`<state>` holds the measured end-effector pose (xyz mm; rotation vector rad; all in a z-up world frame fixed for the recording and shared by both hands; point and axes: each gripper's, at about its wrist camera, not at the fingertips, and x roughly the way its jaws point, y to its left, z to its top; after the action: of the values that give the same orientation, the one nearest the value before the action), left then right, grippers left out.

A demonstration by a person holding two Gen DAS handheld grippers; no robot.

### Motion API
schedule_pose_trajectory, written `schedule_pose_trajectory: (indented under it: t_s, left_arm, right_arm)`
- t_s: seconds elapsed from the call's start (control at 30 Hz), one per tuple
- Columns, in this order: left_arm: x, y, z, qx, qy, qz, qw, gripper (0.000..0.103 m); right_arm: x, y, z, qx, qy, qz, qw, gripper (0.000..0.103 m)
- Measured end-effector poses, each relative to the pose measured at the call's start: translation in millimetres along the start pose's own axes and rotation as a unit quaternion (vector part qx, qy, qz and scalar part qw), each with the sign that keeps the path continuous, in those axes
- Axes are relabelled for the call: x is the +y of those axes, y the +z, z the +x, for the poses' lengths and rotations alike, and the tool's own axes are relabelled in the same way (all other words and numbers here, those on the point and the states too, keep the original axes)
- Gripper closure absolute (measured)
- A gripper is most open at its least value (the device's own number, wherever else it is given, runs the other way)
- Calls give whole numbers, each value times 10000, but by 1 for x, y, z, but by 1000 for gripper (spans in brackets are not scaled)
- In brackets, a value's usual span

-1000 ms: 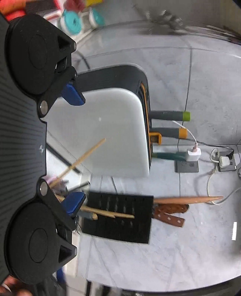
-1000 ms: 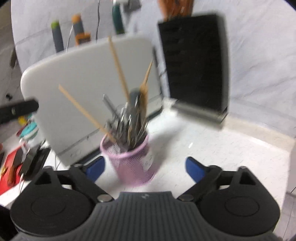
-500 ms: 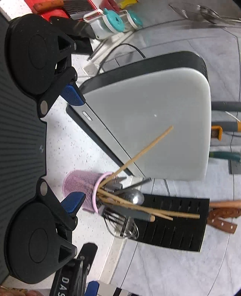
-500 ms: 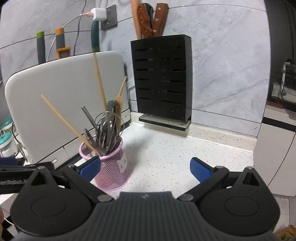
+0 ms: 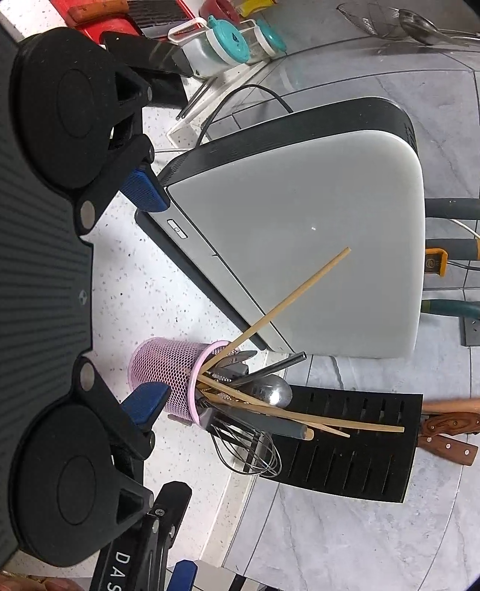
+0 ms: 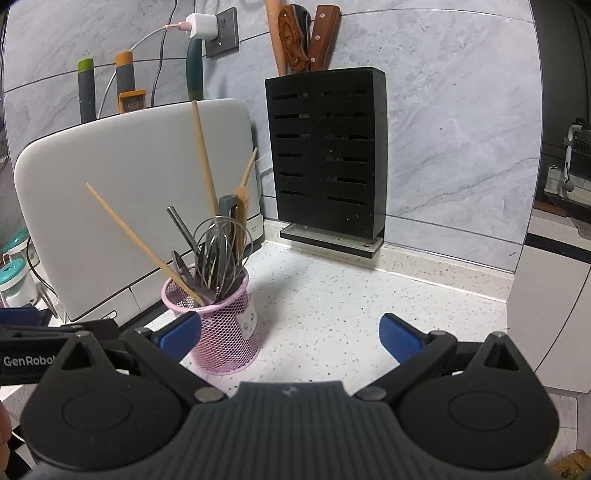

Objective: Organize utensils

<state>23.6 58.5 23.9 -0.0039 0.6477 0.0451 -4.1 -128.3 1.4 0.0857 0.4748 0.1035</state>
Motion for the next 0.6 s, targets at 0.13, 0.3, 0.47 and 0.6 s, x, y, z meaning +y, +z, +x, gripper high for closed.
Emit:
schedule_pose_trajectory:
  t_s: [0.13,0.3,0.47,0.6]
  left_arm:
    - [0,0,0,-9,3,5,10000,0]
    - [-1,0,1,6,20,40,10000,0]
    - [-1,0,1,20,32,76,10000,0]
    - [-2,0,1,8,43,103,9999,0]
  right_arm:
    - [-1,1,1,18,35,50,10000,3]
    - [-1,0,2,56,15,43,10000,3]
    - [-1,0,2,76,5,20,10000,3]
    - [-1,0,3,90,5,15,10000,3]
